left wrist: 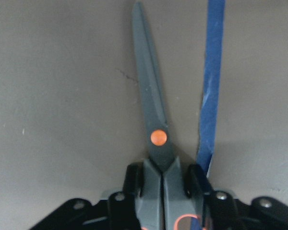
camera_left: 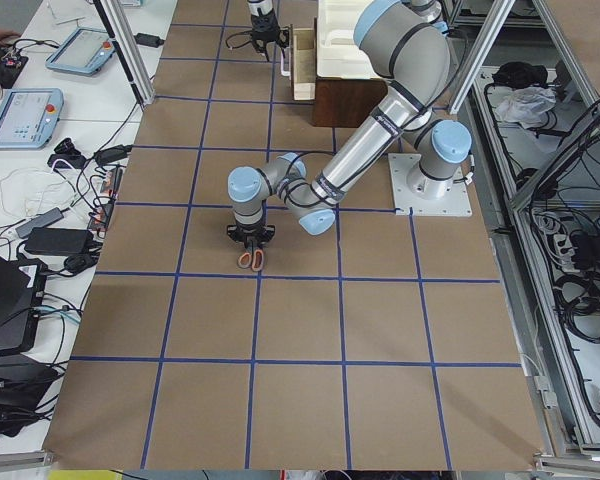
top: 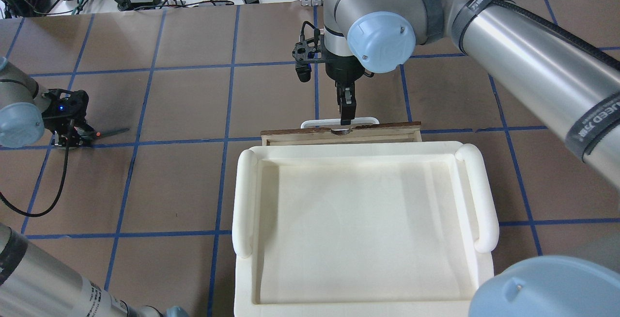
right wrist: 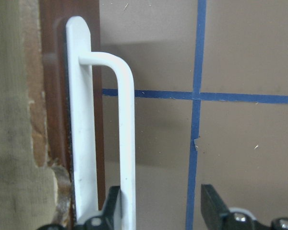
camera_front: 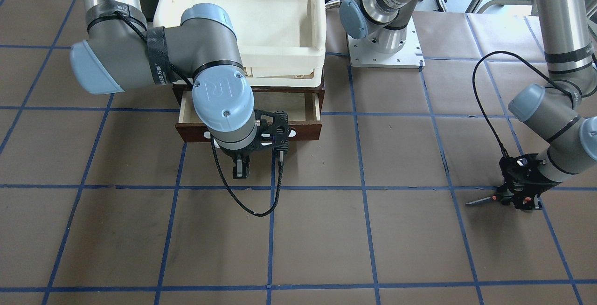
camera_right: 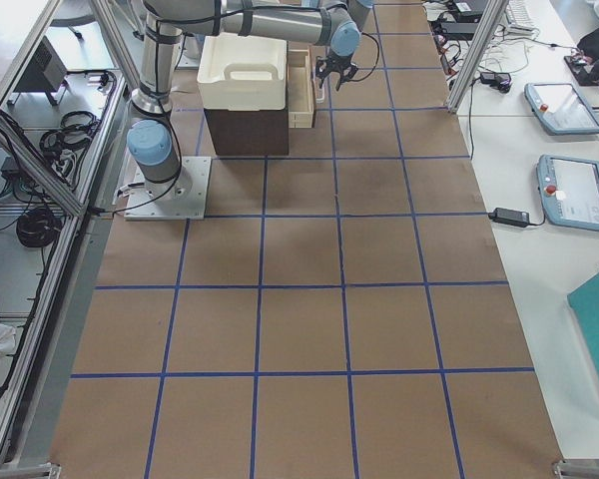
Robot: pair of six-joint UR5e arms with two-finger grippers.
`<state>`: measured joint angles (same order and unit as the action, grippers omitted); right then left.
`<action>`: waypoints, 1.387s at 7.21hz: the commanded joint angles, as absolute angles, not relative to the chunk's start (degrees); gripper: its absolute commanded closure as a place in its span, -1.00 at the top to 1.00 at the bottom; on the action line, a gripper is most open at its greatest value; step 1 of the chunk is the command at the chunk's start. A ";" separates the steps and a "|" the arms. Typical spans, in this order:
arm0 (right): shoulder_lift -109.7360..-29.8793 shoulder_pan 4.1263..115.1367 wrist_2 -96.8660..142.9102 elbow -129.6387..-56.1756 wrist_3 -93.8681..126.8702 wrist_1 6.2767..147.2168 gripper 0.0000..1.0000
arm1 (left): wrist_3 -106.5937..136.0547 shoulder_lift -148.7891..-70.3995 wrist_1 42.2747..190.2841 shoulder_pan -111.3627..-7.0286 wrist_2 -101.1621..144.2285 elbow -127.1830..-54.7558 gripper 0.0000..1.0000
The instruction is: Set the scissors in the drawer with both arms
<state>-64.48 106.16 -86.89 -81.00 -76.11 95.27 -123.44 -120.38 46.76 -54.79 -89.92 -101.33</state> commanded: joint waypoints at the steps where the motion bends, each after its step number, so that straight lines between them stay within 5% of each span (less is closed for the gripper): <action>1: -62.67 105.04 -86.84 -78.23 -76.55 95.27 0.27 | -123.40 -120.41 46.84 -54.67 -90.00 -101.25 -1.00; 5: -61.88 104.15 -86.84 -76.30 -77.34 95.88 0.23 | -123.31 -118.22 49.30 -55.19 -90.17 -100.29 -1.00; 10: -61.07 104.15 -86.92 -72.86 -77.70 91.88 0.18 | -123.48 -114.54 67.47 -56.69 -89.74 -89.83 -1.00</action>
<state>-59.82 104.15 -86.86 -72.96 -77.81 94.48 -123.33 -116.14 64.37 -56.35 -89.87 -90.83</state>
